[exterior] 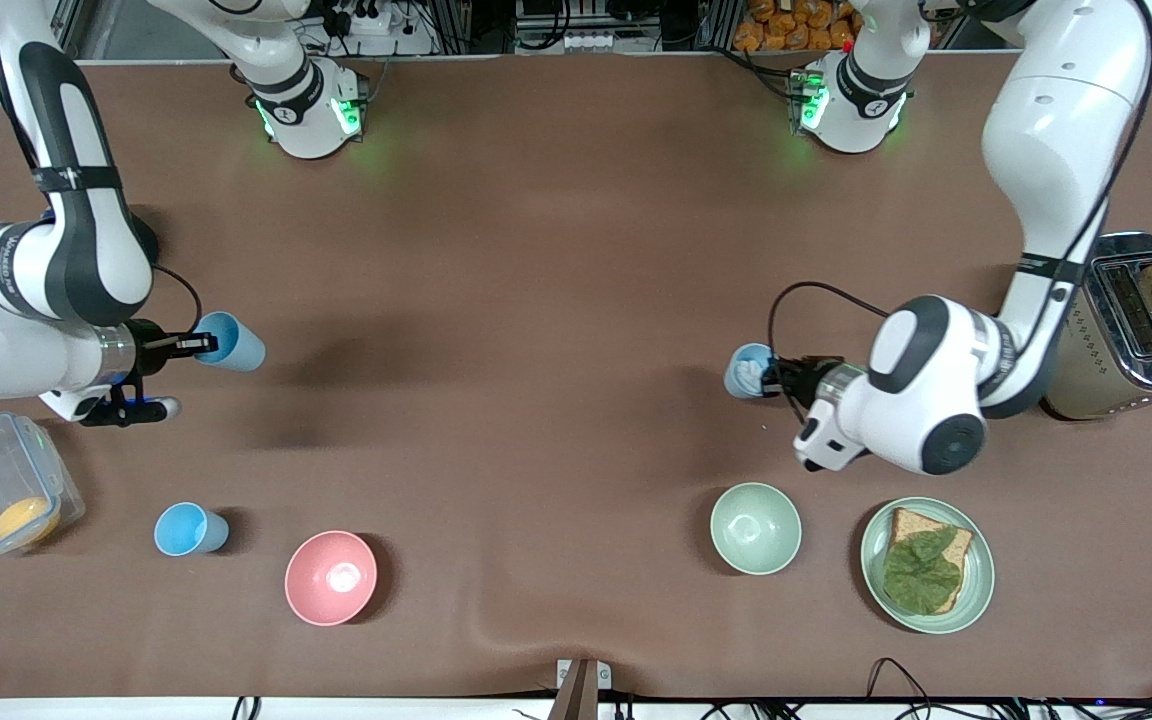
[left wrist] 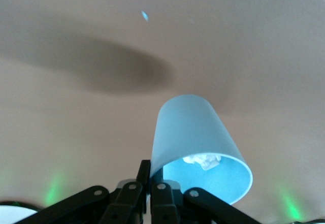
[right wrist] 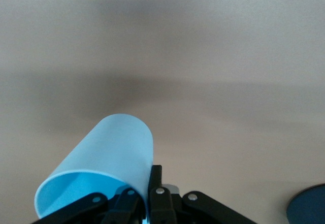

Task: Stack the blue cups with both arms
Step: 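Carry the blue cup with the left gripper toward the table middle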

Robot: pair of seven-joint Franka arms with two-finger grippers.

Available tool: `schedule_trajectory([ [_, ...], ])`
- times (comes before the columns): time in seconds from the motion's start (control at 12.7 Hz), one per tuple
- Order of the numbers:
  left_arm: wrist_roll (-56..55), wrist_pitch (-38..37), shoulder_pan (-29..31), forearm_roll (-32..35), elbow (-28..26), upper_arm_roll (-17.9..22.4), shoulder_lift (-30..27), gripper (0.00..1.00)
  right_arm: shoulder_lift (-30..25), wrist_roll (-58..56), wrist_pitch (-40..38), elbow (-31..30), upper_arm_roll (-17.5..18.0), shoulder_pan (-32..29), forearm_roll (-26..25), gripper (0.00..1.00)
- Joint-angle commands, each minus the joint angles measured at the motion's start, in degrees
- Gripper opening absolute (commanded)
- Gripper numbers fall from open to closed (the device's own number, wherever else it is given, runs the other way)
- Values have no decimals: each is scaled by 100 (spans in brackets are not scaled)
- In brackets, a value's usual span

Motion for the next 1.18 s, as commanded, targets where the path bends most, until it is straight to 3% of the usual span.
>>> schedule_trajectory([
  [0.0,-515,87,-363,-174,3,35,-63,0,-24,89,-21,-2,-10,22,88,0],
  [0.24,-832,526,-628,-550,-6,35,-45,0,-24,89,-13,-2,-10,22,88,0],
  [0.63,-1288,1361,-1154,-604,-6,43,95,0,-32,430,-65,-2,-1,109,132,0],
  [0.95,-1536,1959,-1445,-1331,-6,52,227,0,-94,940,-171,-11,-1,382,474,0],
  [1.1,-1571,2275,-1717,-1378,-6,96,253,0,-103,1116,-179,-11,-1,435,606,0],
])
